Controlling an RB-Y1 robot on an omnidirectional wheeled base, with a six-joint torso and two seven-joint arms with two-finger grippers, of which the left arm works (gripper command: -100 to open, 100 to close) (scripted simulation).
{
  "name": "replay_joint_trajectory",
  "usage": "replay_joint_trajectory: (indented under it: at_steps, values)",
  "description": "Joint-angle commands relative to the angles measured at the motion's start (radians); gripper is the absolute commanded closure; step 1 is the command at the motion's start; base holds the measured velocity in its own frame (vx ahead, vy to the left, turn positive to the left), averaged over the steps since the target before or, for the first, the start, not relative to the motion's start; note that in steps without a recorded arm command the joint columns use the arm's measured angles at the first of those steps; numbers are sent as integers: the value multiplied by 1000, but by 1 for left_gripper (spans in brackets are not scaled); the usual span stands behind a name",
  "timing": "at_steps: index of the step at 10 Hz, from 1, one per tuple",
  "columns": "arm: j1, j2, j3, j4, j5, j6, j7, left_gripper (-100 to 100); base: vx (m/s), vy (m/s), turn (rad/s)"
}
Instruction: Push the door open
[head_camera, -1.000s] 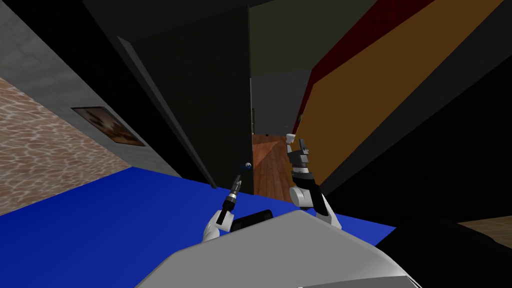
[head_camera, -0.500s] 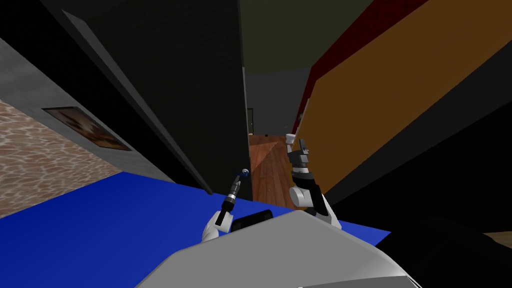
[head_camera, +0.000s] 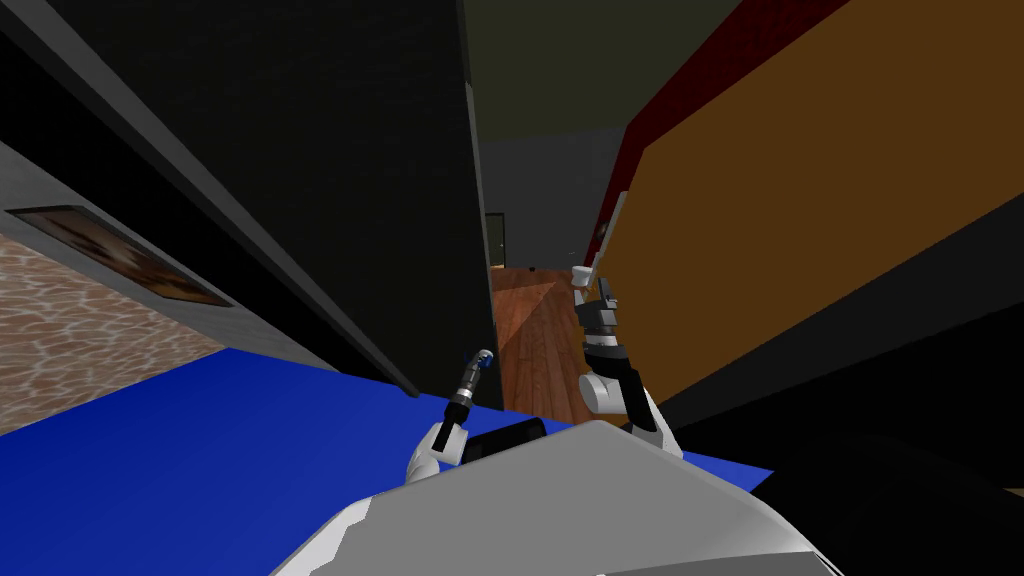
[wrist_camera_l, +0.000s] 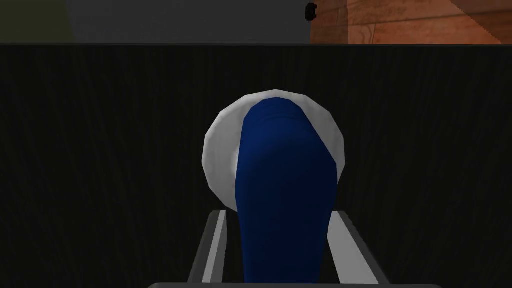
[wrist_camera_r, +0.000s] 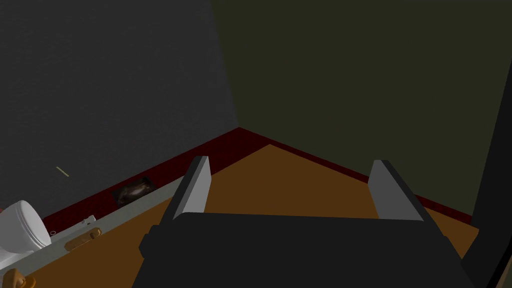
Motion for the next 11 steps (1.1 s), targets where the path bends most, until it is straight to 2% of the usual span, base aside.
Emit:
replay_joint_trajectory:
  at_steps: [1, 5, 11]
  values:
    - [0, 0, 0, 0, 0, 0, 0, 100, -27, 11, -11]
    - [0, 0, 0, 0, 0, 0, 0, 100, -3, 2, -5]
    - [-3, 20, 41, 0, 5, 3, 2, 100, 152, -87, 50]
